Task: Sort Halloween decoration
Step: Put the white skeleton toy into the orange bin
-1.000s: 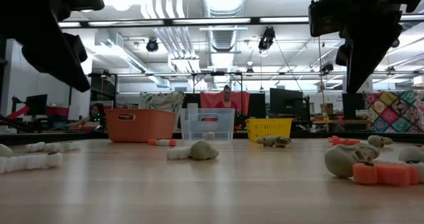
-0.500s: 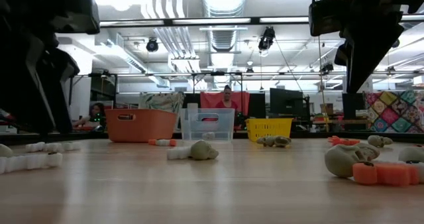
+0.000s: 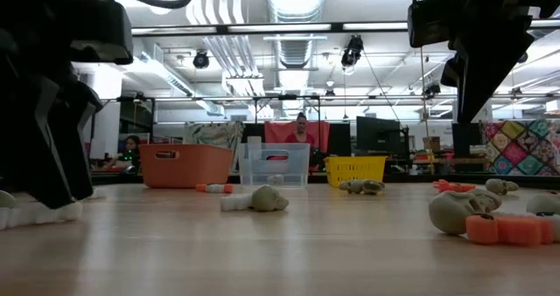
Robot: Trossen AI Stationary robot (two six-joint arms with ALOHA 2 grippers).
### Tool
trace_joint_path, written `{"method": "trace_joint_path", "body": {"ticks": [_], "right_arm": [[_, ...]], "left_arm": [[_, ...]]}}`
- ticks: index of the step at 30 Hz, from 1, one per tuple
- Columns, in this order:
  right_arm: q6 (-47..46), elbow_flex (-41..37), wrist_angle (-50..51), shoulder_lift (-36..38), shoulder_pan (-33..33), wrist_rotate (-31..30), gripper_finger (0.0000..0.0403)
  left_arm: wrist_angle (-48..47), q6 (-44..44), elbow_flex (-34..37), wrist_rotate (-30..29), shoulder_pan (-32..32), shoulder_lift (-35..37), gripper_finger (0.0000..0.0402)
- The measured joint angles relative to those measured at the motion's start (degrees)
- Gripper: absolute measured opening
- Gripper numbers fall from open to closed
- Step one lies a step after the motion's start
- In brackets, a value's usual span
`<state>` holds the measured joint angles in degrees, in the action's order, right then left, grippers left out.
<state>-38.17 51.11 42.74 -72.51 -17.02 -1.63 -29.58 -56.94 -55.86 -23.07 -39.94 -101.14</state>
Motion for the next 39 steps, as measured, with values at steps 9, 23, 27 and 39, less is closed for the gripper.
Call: {"method": "trace_joint_path", "body": {"ticks": [9, 23, 27, 39], "right_arm": [[-0.1, 0.0, -0.1, 0.0, 0.0, 0.0, 0.0102], [0.2, 0.0, -0.2, 0.0, 0.0, 0.0, 0.0102], [0.6, 0.0, -0.2, 0.0, 0.0, 0.0, 0.0102], [0.9, 0.0, -0.1, 0.0, 0.0, 0.0, 0.0102]], "left_arm": [[0.1, -0.6, 0.0, 0.0, 0.0, -1.2, 0.0158], [-0.1, -0.5, 0.1, 0.0, 0.0, -1.2, 0.0031], [-0.1, 0.3, 0.1, -0.1, 0.0, -1.2, 0.0006], [-0.5, 4.1, 0.2, -0.4, 0.4, 3.2, 0.0001]]}}
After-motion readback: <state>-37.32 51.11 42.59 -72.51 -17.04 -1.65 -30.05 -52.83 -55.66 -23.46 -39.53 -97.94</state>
